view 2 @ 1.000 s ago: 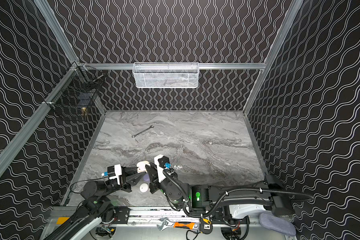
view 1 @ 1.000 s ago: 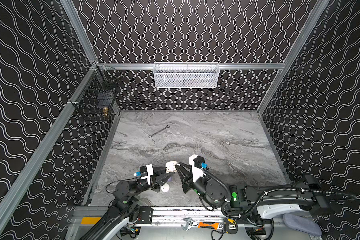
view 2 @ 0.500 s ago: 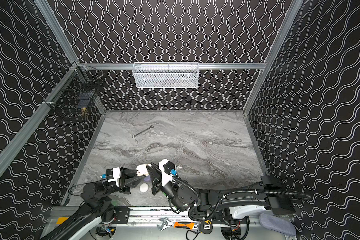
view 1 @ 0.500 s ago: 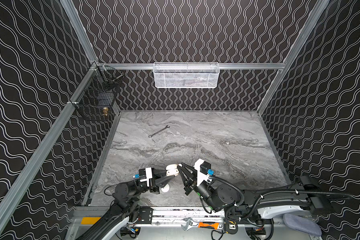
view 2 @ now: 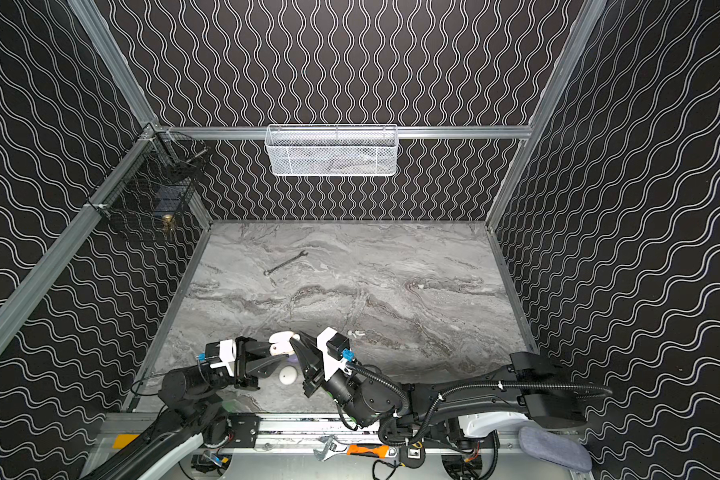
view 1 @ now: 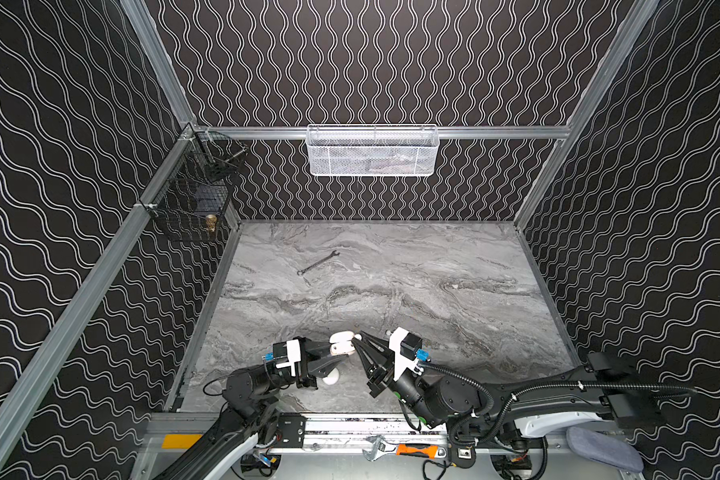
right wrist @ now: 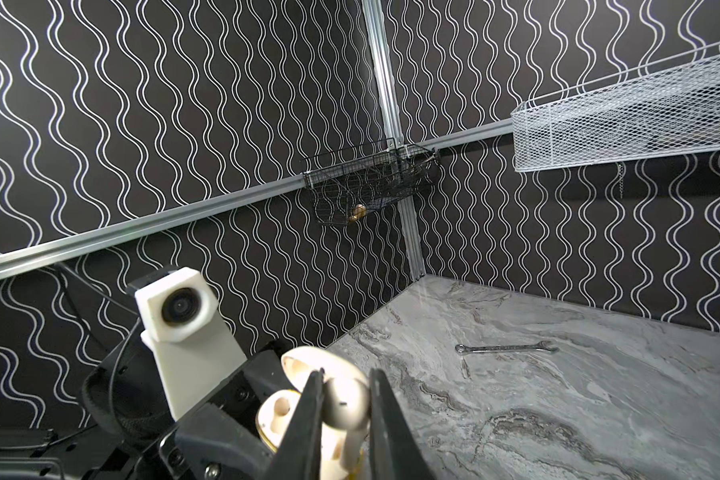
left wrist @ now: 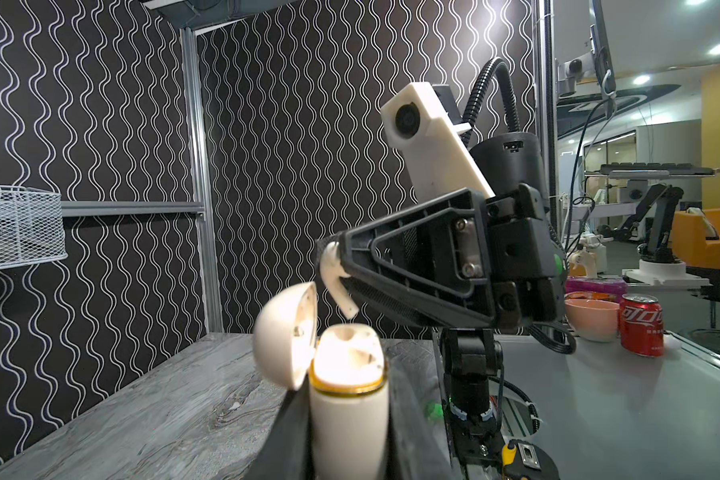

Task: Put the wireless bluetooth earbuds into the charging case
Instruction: 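Carry the beige earbud with the right gripper over the open case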

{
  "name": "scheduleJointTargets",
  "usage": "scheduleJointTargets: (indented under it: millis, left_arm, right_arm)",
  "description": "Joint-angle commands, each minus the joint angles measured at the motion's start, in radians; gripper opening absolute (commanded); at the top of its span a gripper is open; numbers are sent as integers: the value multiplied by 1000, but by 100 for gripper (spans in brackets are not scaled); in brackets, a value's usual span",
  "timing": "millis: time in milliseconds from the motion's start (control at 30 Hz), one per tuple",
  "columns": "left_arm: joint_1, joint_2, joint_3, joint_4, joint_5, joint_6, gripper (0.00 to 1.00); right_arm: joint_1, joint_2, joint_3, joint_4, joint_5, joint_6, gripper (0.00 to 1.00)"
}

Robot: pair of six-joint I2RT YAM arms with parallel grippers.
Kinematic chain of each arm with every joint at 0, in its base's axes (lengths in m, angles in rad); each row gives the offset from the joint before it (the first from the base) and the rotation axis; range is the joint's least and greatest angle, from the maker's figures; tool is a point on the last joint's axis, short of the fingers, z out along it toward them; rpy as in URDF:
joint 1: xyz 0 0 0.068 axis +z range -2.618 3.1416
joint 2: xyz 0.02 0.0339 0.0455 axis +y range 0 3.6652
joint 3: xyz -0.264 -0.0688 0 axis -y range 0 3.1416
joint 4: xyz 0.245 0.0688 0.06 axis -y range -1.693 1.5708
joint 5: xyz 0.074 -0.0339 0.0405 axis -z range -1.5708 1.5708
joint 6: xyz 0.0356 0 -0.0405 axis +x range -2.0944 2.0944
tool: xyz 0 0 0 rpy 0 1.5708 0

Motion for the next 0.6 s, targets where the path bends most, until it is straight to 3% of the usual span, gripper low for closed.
scheduleJointTargets:
  millis: [0, 567]
  left_arm:
    - [0, -5, 7, 10, 10, -6, 0]
    - [0, -16, 16, -14, 13, -6, 0]
  right_arm:
    - [1, 12, 8, 88, 11, -31, 11]
    - [3, 53, 30, 96, 16, -31, 10]
